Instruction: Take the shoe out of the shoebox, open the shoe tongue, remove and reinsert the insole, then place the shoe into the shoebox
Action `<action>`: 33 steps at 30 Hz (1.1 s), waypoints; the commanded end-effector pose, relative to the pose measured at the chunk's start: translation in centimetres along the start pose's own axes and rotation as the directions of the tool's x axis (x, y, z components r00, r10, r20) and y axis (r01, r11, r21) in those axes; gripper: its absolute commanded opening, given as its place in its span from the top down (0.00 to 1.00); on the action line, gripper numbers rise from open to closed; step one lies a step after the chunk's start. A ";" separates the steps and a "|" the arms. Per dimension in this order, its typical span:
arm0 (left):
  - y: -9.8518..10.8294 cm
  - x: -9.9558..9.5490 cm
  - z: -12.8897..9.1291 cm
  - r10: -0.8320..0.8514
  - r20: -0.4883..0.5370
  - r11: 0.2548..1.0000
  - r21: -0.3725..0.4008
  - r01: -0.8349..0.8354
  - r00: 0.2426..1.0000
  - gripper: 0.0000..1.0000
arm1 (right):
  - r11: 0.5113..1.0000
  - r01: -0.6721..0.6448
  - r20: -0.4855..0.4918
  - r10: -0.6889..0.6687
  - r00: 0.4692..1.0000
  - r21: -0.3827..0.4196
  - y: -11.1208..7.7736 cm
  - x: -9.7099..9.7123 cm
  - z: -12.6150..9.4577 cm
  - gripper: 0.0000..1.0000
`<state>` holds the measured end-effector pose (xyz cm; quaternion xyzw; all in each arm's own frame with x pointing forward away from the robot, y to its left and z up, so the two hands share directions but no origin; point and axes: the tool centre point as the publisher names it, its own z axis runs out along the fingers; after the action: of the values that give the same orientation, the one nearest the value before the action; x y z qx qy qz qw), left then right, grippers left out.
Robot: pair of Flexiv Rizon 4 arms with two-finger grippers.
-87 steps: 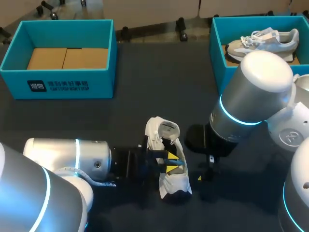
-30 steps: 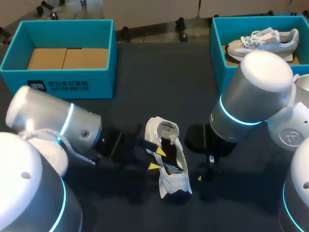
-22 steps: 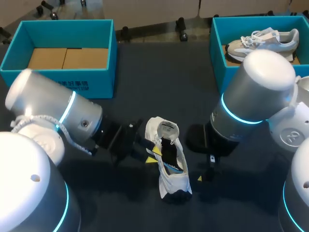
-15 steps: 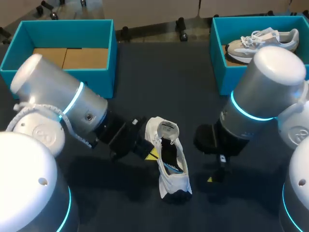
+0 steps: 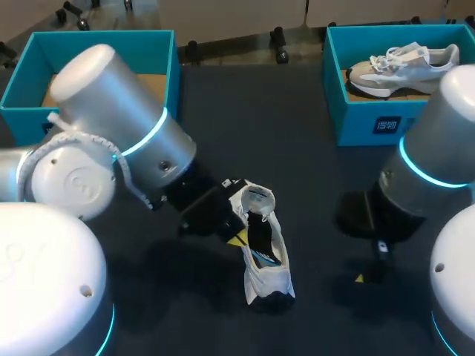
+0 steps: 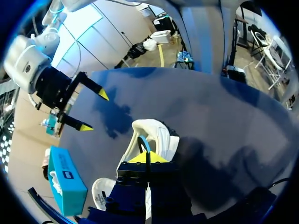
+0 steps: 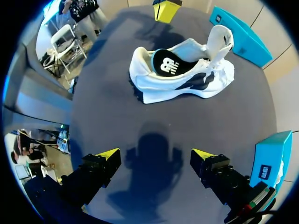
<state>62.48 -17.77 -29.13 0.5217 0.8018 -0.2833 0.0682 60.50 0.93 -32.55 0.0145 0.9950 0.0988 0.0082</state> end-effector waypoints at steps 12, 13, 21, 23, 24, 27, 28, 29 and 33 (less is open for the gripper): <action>0.8 -1.3 0.6 0.114 -0.169 0.992 0.064 -0.105 0.979 1.00 | 0.998 0.022 0.003 -0.022 1.000 -0.054 -3.3 0.4 -2.4 0.00; 0.9 -1.6 0.9 0.144 -0.197 0.989 0.068 -0.133 0.970 1.00 | 0.996 0.062 0.001 -0.062 0.998 -0.068 -3.8 0.3 -2.7 0.00; 1.5 -2.4 2.0 0.252 -0.323 0.968 0.076 -0.240 0.912 1.00 | 0.993 0.099 -0.003 -0.099 0.995 -0.058 -6.3 0.1 -4.4 0.00; 1.5 -2.4 2.1 0.271 -0.344 0.962 0.076 -0.261 0.899 1.00 | 0.993 0.100 -0.008 -0.100 0.995 -0.055 -6.7 0.0 -4.6 0.00; 1.4 -2.4 2.2 0.284 -0.352 0.958 0.071 -0.277 0.892 1.00 | 0.993 0.106 -0.006 -0.106 0.994 -0.054 -6.9 0.0 -4.8 0.00; 1.2 -2.2 2.4 0.321 -0.380 0.945 0.064 -0.322 0.867 1.00 | 0.992 0.113 -0.001 -0.114 0.994 -0.059 -7.2 -0.1 -5.1 0.00; 1.1 -2.1 2.5 0.332 -0.392 0.940 0.062 -0.336 0.858 1.00 | 0.991 0.119 0.000 -0.120 0.993 -0.060 -7.3 -0.2 -5.2 0.00; 1.0 -2.0 2.6 0.346 -0.411 0.935 0.069 -0.349 0.843 1.00 | 0.991 0.120 -0.007 -0.120 0.993 -0.053 -7.4 -0.2 -5.4 0.00; 1.2 -1.9 3.1 0.375 -0.493 0.908 0.027 -0.417 0.785 1.00 | 0.992 0.120 -0.012 -0.121 0.993 -0.050 -7.4 -0.3 -5.5 0.00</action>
<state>63.88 -19.78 -31.40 0.7182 0.6785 -0.1526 -0.0233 60.99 -7.17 -29.09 -0.0459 0.9913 0.1229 0.0039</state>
